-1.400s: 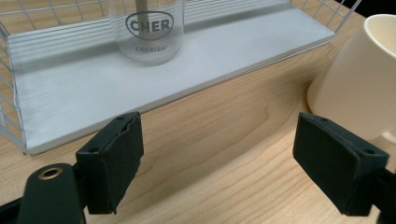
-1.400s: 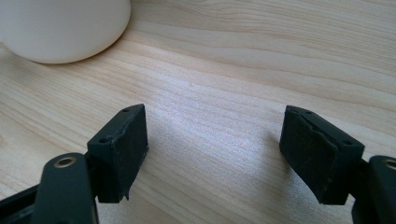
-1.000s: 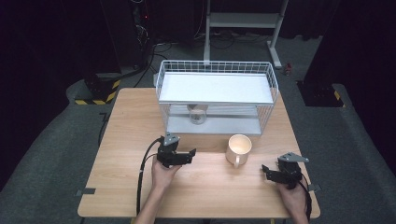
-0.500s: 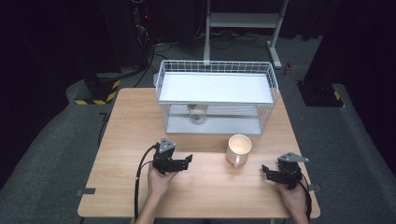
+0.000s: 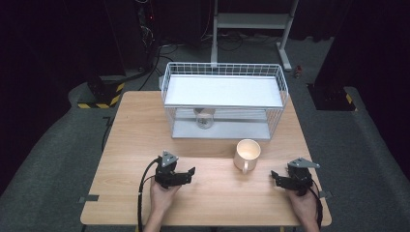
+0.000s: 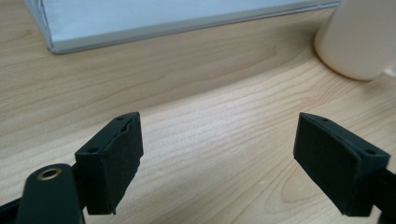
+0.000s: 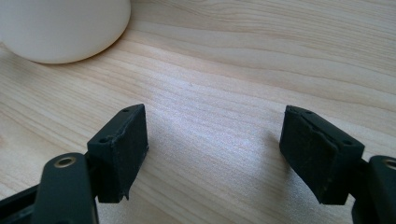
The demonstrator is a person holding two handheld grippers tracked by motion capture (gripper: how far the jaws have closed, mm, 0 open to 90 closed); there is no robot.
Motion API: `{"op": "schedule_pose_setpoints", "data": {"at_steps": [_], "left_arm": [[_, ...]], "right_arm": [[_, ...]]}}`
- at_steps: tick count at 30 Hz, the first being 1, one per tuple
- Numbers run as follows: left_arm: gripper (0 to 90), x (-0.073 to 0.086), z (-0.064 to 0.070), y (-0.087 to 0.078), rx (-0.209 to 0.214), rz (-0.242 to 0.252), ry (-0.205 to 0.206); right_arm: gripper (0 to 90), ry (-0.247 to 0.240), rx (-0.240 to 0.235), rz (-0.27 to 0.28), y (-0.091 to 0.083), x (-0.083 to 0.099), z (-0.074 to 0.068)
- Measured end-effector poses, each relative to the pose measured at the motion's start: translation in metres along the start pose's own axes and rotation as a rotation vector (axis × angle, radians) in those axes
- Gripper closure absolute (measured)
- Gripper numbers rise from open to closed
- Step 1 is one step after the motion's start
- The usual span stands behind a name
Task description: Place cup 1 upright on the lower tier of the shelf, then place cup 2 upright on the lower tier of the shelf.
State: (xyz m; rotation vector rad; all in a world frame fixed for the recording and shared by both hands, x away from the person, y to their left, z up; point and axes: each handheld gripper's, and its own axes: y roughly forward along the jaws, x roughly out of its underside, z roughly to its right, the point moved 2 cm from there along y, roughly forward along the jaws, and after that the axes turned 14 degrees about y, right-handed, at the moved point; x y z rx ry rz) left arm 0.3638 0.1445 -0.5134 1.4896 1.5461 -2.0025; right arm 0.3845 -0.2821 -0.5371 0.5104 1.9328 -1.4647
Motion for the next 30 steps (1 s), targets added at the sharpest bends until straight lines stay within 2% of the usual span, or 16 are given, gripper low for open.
{"op": "schedule_pose_setpoints", "data": {"at_steps": [15, 20, 24, 27, 30], "left_arm": [[16.6, 0.021, 0.003, 0.006, -0.066, -0.072, 0.026], [16.5, 0.026, 0.003, 0.009, -0.083, -0.096, 0.037], [16.6, 0.027, 0.003, 0.009, -0.099, -0.093, 0.043], [16.5, 0.028, 0.005, 0.01, -0.123, -0.114, 0.064], [15.8, 0.028, 0.005, 0.01, -0.125, -0.116, 0.062]], "right_arm": [[23.5, 0.0, 0.0, 0.0, 0.0, 0.0, 0.0], [19.9, 0.005, 0.009, -0.003, 0.001, 0.0, 0.001], [15.1, 0.002, 0.009, -0.011, 0.002, -0.001, 0.0], [15.0, 0.007, -0.004, -0.017, 0.001, 0.0, -0.001], [15.4, 0.005, -0.039, -0.014, -0.002, 0.003, -0.005]]}}
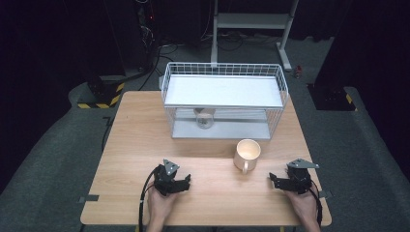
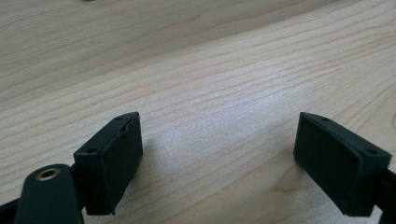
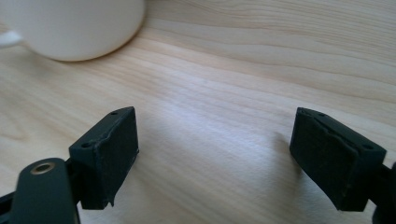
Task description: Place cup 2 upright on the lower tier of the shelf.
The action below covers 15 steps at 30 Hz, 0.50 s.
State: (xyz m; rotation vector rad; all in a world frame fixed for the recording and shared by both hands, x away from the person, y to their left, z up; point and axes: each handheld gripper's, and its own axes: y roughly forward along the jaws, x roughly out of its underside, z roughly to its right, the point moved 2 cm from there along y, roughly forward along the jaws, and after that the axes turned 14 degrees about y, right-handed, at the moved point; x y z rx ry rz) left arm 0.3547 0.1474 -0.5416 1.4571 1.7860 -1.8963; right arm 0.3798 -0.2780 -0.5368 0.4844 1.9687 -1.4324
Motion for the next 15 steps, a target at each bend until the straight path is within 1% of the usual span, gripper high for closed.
{"op": "schedule_pose_setpoints", "data": {"at_steps": [2, 5, 7, 8, 10, 11, 12, 15], "left_arm": [[15.7, 0.0, 0.0, 0.0, 0.0, -0.001, 0.001], [15.6, 0.0, 0.0, 0.0, -0.001, -0.001, 0.002], [15.6, 0.0, 0.0, 0.0, -0.002, -0.001, 0.002], [15.5, 0.0, 0.0, 0.0, -0.003, -0.001, 0.001], [15.5, 0.0, 0.0, 0.0, -0.005, -0.003, 0.0], [15.6, 0.0, 0.001, 0.0, -0.005, -0.003, -0.001], [15.6, 0.0, 0.001, 0.0, -0.006, -0.003, -0.001], [15.6, 0.0, 0.001, 0.0, -0.006, -0.003, -0.001]], "right_arm": [[15.3, -0.006, -0.028, 0.001, -0.003, 0.002, -0.004], [15.2, -0.013, -0.065, 0.014, -0.006, 0.005, -0.012], [14.8, -0.025, -0.088, 0.028, -0.008, 0.007, -0.017], [14.6, -0.021, -0.1, 0.031, -0.009, 0.008, -0.02], [14.4, -0.03, -0.131, 0.043, -0.011, 0.008, -0.026], [14.2, -0.033, -0.154, 0.054, -0.012, 0.008, -0.032], [14.2, -0.033, -0.154, 0.054, -0.012, 0.008, -0.032], [13.1, -0.03, -0.188, 0.077, -0.013, 0.005, -0.039]]}}
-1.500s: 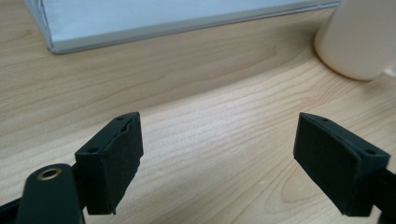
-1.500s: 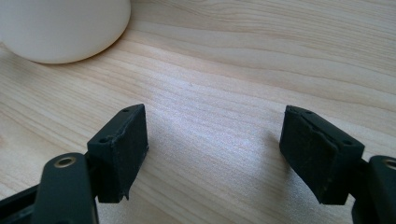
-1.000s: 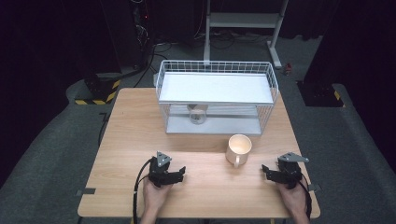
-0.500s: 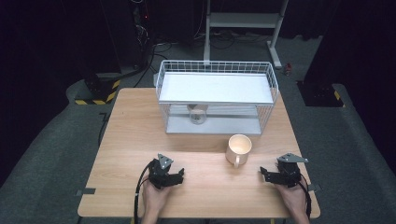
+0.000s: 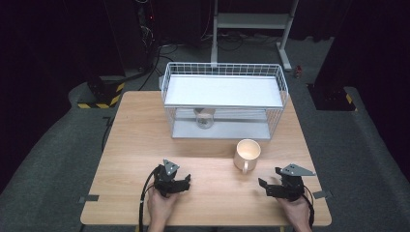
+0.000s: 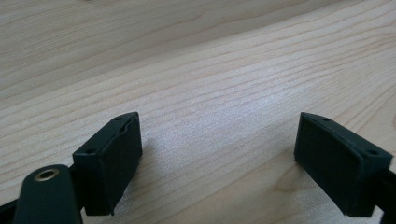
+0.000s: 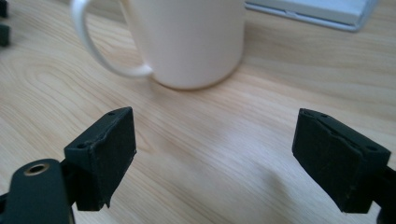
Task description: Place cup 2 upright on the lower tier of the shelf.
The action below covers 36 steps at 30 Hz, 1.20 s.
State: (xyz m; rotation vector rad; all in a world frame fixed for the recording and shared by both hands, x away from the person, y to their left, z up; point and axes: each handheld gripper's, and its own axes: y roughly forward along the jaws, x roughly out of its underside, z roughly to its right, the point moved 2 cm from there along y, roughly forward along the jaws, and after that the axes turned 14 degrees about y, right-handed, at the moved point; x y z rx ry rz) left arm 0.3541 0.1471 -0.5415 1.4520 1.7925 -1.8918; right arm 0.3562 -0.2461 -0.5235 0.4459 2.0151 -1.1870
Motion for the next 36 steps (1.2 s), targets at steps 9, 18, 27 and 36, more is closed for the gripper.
{"op": "schedule_pose_setpoints", "data": {"at_steps": [9, 18, 27, 36], "left_arm": [[15.6, 0.0, 0.0, 0.0, 0.0, 0.0, 0.0], [15.6, 0.0, 0.0, 0.0, 0.0, 0.0, 0.001], [15.6, 0.0, 0.0, 0.0, 0.0, 0.0, 0.0], [15.6, 0.0, 0.0, 0.0, 0.001, 0.001, -0.003]], "right_arm": [[10.6, -0.004, -0.038, 0.028, 0.004, -0.014, -0.013], [10.2, -0.008, -0.056, 0.05, 0.005, -0.029, -0.022], [9.9, -0.03, -0.051, 0.067, 0.005, -0.044, -0.029], [9.7, -0.056, -0.029, 0.064, 0.01, -0.058, -0.033]]}}
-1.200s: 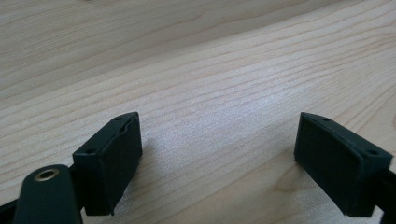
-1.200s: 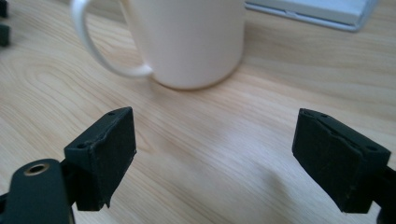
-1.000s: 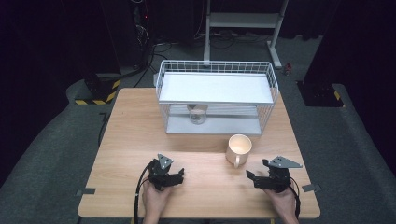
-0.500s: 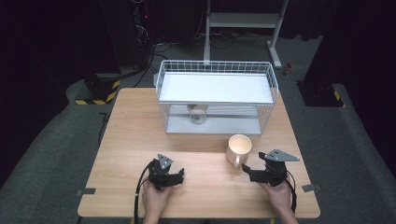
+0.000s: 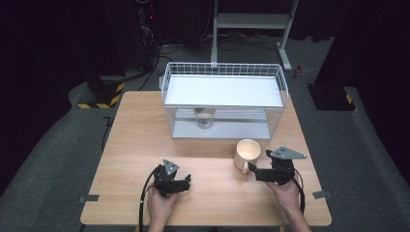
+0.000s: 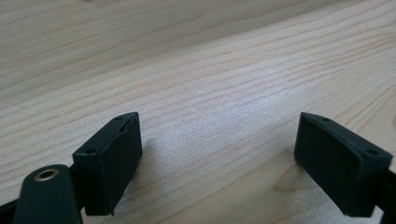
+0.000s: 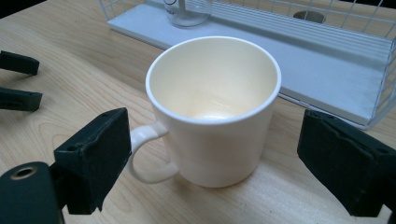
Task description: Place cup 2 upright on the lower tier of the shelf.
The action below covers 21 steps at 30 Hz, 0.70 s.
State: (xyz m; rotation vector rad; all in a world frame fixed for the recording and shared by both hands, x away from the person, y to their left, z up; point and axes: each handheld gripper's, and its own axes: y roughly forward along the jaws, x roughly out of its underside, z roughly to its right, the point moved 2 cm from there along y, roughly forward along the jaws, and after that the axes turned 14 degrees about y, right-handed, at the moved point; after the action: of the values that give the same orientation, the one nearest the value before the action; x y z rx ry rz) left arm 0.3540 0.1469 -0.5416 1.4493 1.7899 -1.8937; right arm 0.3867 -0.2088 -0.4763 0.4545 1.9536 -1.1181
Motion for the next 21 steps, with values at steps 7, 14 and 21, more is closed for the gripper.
{"op": "schedule_pose_setpoints", "data": {"at_steps": [7, 14, 21], "left_arm": [[15.6, 0.0, 0.0, 0.0, -0.001, 0.0, 0.003], [15.6, 0.0, 0.0, 0.0, 0.0, 0.0, 0.001], [15.6, 0.0, 0.0, 0.0, -0.001, 0.0, 0.002]], "right_arm": [[9.6, -0.015, 0.005, -0.004, 0.007, -0.007, -0.004], [9.3, -0.003, 0.012, -0.008, 0.013, -0.012, -0.005], [8.9, -0.004, 0.016, -0.015, 0.019, -0.016, -0.005]]}}
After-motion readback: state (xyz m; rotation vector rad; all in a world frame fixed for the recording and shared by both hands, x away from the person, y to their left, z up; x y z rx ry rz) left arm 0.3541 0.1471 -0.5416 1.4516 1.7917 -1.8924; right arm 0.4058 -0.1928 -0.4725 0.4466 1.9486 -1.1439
